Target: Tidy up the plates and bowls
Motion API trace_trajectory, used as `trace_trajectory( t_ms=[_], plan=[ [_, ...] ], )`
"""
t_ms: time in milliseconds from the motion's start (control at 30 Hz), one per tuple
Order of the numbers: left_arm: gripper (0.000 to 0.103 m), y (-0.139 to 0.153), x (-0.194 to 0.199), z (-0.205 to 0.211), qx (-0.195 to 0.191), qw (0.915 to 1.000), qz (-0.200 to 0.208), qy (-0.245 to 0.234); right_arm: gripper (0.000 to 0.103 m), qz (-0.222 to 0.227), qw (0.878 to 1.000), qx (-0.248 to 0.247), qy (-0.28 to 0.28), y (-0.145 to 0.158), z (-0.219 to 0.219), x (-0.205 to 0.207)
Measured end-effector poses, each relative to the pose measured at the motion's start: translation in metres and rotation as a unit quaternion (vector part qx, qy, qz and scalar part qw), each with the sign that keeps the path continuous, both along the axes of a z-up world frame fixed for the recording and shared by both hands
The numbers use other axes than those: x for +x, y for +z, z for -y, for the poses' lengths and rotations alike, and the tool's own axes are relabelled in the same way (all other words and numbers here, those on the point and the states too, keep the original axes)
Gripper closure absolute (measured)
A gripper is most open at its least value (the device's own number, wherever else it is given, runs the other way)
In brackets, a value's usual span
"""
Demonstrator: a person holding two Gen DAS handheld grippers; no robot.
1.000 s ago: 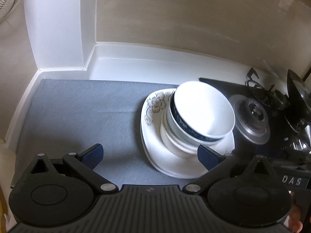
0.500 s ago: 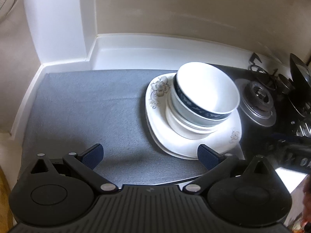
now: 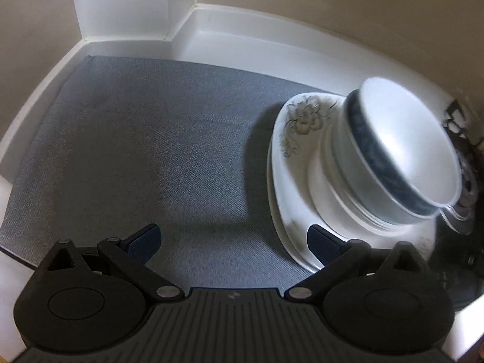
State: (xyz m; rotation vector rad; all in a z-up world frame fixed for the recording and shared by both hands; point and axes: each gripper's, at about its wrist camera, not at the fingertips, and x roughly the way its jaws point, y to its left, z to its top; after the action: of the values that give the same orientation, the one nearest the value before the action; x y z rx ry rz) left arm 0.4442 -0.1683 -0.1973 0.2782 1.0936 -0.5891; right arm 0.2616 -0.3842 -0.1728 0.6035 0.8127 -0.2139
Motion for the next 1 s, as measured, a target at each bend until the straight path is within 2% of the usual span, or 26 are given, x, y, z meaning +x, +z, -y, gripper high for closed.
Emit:
trace_trajectory(
  t_ms=[200,267,400,533,1000],
  plan=[
    [0.000,-0.012,0.007,0.015,0.006,0.9999,-0.011,0.004,0.021,-0.005,0.999,0.023,0.034,-0.023,0.003,0.022],
    [0.000,-0.014,0.008,0.018,0.005,0.9999,-0.009,0.003,0.017,-0.003,0.999,0.021,0.045,-0.024,0.004,0.030],
    [0.000,-0.018,0.013,0.021,0.000,0.9999,-0.012,0.003,0.018,-0.015,0.998,0.015,0.057,-0.031,0.004,0.043],
    [0.000,-0.020,0.021,0.020,-0.001,1.0000,-0.008,0.004,0.021,-0.035,0.997,-0.025,0.065,-0.030,-0.007,0.053],
    [0.000,-0.012,0.043,-0.005,0.006,0.9994,0.005,0.033,0.020,-0.041,0.996,-0.029,0.073,-0.025,-0.025,0.086]
  ],
)
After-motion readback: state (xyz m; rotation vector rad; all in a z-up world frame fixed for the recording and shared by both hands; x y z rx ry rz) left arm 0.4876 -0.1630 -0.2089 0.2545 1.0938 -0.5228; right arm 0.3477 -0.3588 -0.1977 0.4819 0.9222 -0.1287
